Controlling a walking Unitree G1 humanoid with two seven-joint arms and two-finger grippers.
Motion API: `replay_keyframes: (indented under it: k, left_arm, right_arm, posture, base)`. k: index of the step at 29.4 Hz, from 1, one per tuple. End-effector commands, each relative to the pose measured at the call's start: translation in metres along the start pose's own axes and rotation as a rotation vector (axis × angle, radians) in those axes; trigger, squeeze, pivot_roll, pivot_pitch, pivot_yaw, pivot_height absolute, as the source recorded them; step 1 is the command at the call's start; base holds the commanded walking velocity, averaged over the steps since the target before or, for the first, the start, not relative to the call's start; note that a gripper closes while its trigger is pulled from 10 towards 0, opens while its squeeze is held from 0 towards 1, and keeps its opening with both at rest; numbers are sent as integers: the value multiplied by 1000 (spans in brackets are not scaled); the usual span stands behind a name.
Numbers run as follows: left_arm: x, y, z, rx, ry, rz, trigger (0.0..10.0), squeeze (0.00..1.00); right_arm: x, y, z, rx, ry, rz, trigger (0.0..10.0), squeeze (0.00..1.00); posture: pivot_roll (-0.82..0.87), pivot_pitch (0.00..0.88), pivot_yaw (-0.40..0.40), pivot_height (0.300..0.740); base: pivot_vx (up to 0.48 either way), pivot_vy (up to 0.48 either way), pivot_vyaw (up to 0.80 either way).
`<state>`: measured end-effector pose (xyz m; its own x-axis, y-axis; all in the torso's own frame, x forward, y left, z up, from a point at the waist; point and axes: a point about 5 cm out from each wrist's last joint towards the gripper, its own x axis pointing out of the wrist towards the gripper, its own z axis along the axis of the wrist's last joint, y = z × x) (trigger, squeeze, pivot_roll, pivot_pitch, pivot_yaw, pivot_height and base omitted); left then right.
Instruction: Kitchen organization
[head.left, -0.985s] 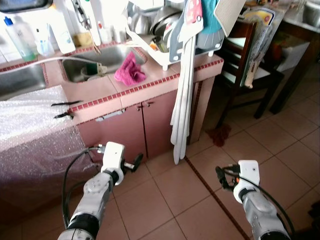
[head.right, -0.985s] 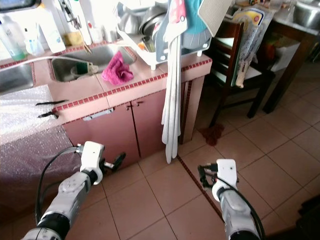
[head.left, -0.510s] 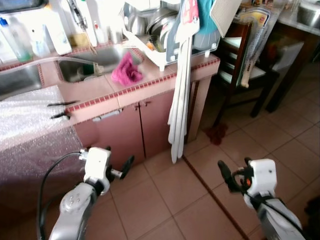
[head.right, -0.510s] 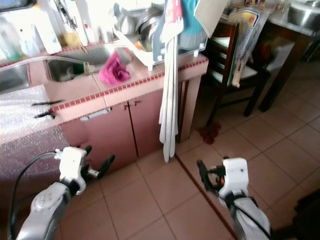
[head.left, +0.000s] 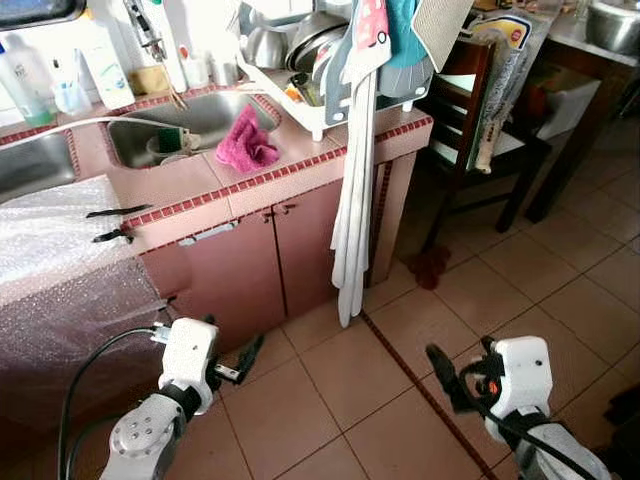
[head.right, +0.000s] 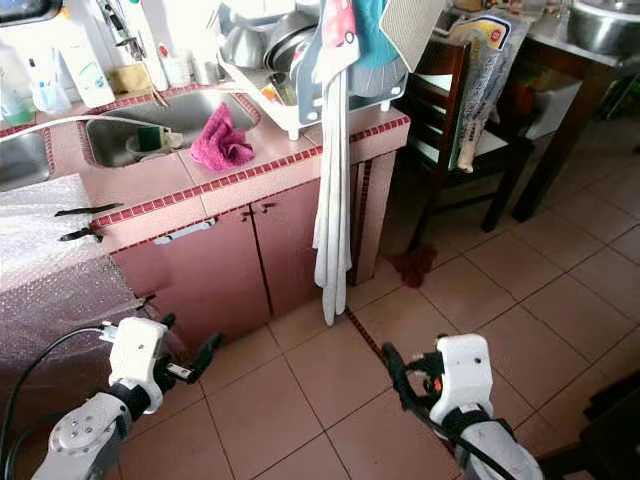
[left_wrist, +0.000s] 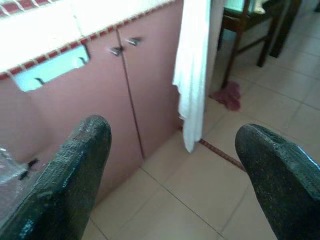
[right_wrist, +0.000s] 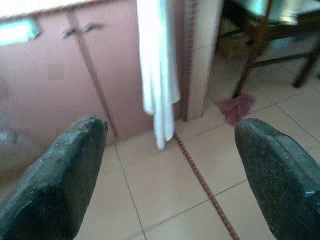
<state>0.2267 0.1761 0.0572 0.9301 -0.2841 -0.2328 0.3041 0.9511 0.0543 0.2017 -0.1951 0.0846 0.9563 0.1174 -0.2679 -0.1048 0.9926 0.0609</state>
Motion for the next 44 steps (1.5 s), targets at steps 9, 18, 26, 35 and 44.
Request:
replay_keyframes:
  k: [9, 18, 26, 35, 44]
  left_arm:
    - [14, 8, -11, -2, 1, 100, 10000, 0]
    - [33, 17, 4, 17, -51, 168, 10000, 0]
    - [50, 9, 33, -54, -95, 216, 10000, 0]
    - [44, -5, 34, -26, -59, 163, 10000, 0]
    - [21, -3, 21, 50, 13, 79, 10000, 0]
  right_arm:
    - [10, -7, 18, -43, -71, -84, 10000, 0]
    - [20, -7, 28, -75, -106, -90, 10000, 0]
    - [23, -15, 36, -105, -124, -95, 10000, 0]
    - [26, -17, 46, -159, -150, -112, 10000, 0]
    - [25, -20, 49, -199, -161, -126, 10000, 0]
  posture:
    - [-42, 0, 56, 740]
    - [-44, 0, 62, 740]
    - [-52, 0, 47, 740]
    - [-56, 0, 46, 740]
    - [-44, 0, 38, 740]
  base:
    - [0, 0, 0]
    - [0, 0, 711]
    - [0, 0, 800]
    - [0, 0, 800]
    - [0, 0, 778]
